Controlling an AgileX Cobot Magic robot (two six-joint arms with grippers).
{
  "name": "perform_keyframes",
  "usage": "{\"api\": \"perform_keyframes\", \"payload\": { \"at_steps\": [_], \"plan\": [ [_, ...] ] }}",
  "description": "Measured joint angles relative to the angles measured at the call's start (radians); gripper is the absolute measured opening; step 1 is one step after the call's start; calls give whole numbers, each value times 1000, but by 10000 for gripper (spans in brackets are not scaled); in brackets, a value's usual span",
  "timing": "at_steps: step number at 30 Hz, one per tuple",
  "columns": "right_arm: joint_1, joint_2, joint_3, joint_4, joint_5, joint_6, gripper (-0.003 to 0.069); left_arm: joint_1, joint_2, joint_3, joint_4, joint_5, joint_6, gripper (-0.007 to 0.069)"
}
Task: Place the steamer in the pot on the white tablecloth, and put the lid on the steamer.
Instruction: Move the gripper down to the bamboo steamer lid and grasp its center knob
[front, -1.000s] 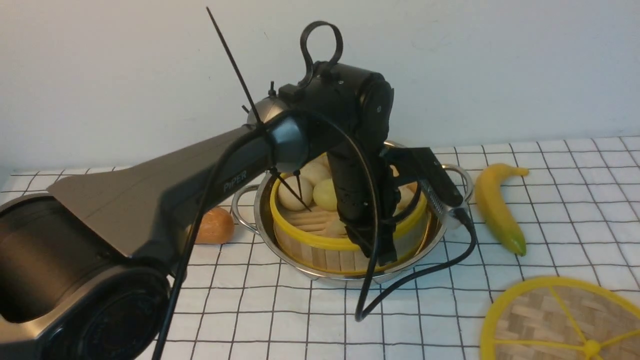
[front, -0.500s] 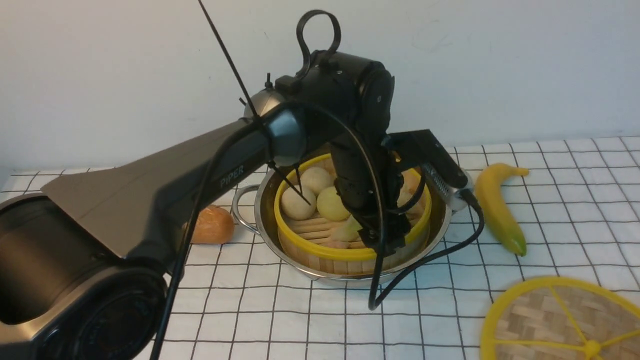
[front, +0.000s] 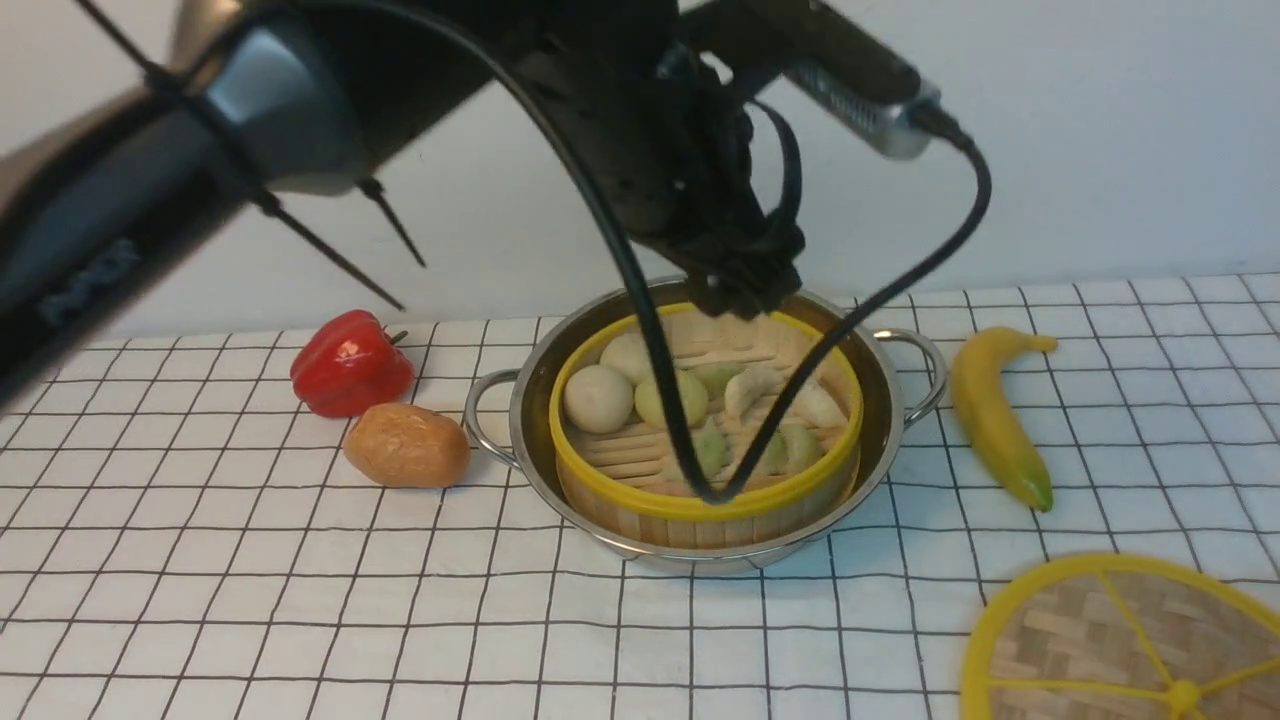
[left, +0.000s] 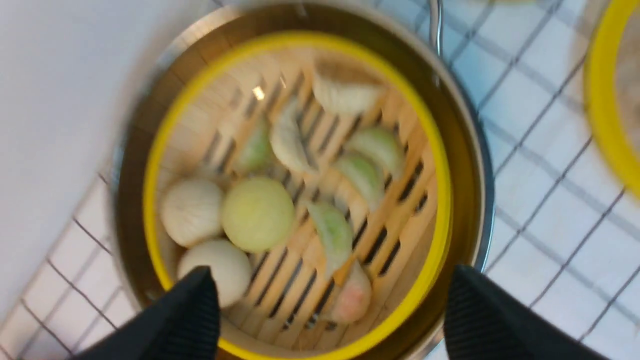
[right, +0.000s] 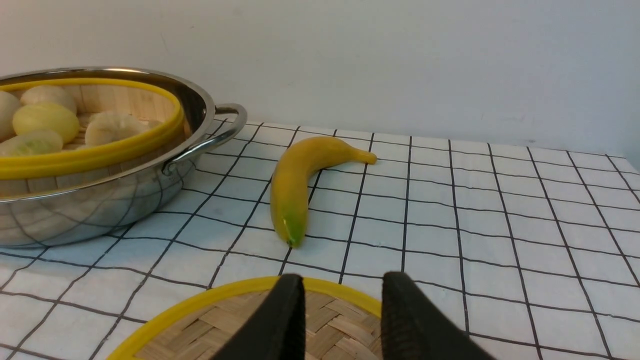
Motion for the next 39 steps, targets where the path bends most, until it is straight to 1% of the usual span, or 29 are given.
{"api": "perform_keyframes", "payload": {
  "at_steps": [3, 5, 6, 9, 11, 14, 15, 17, 19, 21, 23, 24, 25, 28, 29, 30, 31, 32, 33, 35, 37, 39],
  "plan": [
    [0, 0, 0, 0, 0, 0, 243, 0, -40, 0, 0, -23, -6, 470],
    [0, 0, 0, 0, 0, 0, 243, 0, -58, 0, 1, -40, -6, 420],
    [0, 0, 0, 0, 0, 0, 243, 0, -60, 0, 1, -42, -6, 416],
    [0, 0, 0, 0, 0, 0, 243, 0, -65, 0, 5, -61, 9, 350],
    [0, 0, 0, 0, 0, 0, 243, 4, -65, 0, 10, -61, 14, 324],
    [0, 0, 0, 0, 0, 0, 243, 26, -101, 31, 41, -81, -15, 257],
    [0, 0, 0, 0, 0, 0, 243, 28, -113, 36, 41, -84, -17, 253],
    [0, 0, 0, 0, 0, 0, 243, 51, -212, 120, 49, -158, -49, 216],
    [0, 0, 0, 0, 0, 0, 243, 90, -341, 229, 30, -263, -76, 193],
    [0, 0, 0, 0, 0, 0, 243, 155, -465, 348, -5, -364, -101, 183],
    [0, 0, 0, 0, 0, 0, 243, 249, -606, 494, -74, -462, -125, 176],
    [0, 0, 0, 0, 0, 0, 243, 271, -618, 508, -82, -469, -127, 176],
    [0, 0, 0, 0, 0, 0, 243, 342, -699, 598, -134, -503, -130, 176],
    [0, 0, 0, 0, 0, 0, 243, 555, -878, 890, -274, -522, -118, 176],
    [0, 0, 0, 0, 0, 0, 243, 555, -890, 909, -279, -522, -115, 176],
    [0, 0, 0, 0, 0, 0, 243, 633, -987, 1037, -311, -531, -78, 178],
    [0, 0, 0, 0, 0, 0, 243, 656, -1012, 1092, -316, -532, -67, 179],
    [0, 0, 0, 0, 0, 0, 243, 693, -1090, 1197, -326, -540, -32, 181],
    [0, 0, 0, 0, 0, 0, 243, 719, -1177, 1295, -333, -562, 5, 185],
    [0, 0, 0, 0, 0, 0, 243, 736, -1268, 1423, -341, -597, 29, 190],
    [0, 0, 0, 0, 0, 0, 243, 736, -1335, 1497, -342, -630, 39, 191],
    [0, 0, 0, 0, 0, 0, 243, 716, -1438, 1625, -342, -686, 47, 196]
  ]
}}
